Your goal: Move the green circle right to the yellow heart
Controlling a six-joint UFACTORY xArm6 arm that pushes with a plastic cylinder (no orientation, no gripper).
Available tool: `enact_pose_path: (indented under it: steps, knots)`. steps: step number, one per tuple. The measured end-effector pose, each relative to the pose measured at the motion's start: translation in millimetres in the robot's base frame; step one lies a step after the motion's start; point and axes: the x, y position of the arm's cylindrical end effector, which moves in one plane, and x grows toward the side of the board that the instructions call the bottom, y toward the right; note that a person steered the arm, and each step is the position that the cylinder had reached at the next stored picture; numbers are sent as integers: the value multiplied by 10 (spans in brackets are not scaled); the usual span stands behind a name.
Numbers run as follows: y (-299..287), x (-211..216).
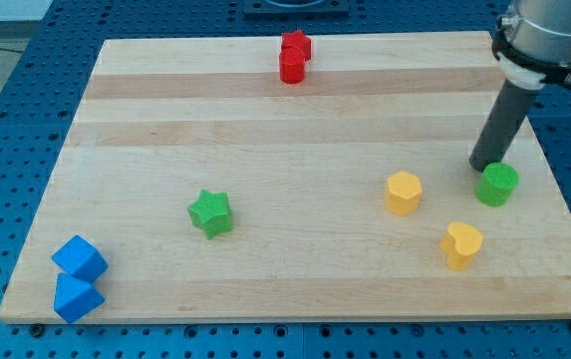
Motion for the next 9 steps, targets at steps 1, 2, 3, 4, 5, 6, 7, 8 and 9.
enact_pose_path:
  steps: [1, 2, 3, 4, 5, 6, 7, 8, 9]
  knots:
    - [6, 130]
    - [186, 96]
    - [251, 182]
    - [251, 351]
    - [241, 336]
    - [132, 331]
    - [-42, 348]
    - [-89, 342]
    - [-79, 435]
